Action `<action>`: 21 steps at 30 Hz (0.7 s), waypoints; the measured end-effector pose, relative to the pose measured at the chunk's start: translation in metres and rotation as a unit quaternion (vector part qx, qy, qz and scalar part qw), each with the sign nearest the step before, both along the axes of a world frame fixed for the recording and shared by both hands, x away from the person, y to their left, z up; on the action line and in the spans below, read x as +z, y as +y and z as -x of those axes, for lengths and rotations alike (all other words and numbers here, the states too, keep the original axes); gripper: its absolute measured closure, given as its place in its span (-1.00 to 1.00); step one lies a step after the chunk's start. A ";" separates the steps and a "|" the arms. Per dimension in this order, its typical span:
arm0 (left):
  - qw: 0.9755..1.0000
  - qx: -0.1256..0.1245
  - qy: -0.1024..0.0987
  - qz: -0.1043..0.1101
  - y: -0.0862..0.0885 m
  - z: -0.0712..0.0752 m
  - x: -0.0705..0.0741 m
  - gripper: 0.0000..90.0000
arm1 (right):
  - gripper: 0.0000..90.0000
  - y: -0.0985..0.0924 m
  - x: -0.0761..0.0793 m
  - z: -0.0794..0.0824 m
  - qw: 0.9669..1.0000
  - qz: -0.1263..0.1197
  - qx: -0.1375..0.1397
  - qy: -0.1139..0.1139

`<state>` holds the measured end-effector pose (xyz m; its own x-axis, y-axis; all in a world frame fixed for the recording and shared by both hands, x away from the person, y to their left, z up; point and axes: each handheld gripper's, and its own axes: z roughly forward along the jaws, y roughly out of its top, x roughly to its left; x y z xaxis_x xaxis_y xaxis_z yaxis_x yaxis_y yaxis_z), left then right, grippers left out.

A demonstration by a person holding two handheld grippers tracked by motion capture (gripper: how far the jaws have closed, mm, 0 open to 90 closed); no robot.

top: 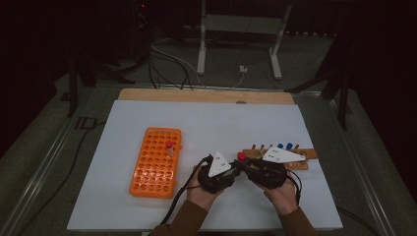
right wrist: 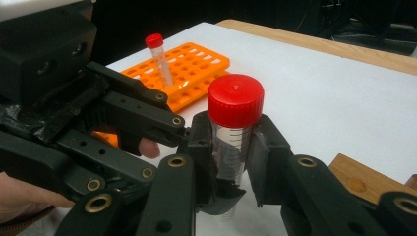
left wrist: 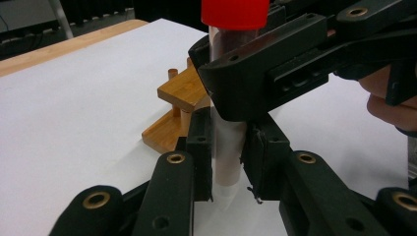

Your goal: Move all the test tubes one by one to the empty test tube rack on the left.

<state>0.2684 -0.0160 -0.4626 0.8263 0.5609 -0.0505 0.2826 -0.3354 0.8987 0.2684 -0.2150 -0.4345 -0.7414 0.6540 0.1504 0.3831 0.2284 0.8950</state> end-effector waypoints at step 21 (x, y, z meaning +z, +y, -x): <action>0.999 0.047 0.002 0.011 0.036 -0.005 0.007 0.68 | -0.81 -0.009 0.005 -0.001 0.999 -0.011 -0.026 -0.018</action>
<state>0.2731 0.0200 -0.4556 0.7697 0.6349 -0.0664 0.3149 -0.2871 0.9046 0.2690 -0.2241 -0.4294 -0.7119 0.6884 0.1391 0.3610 0.1888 0.9133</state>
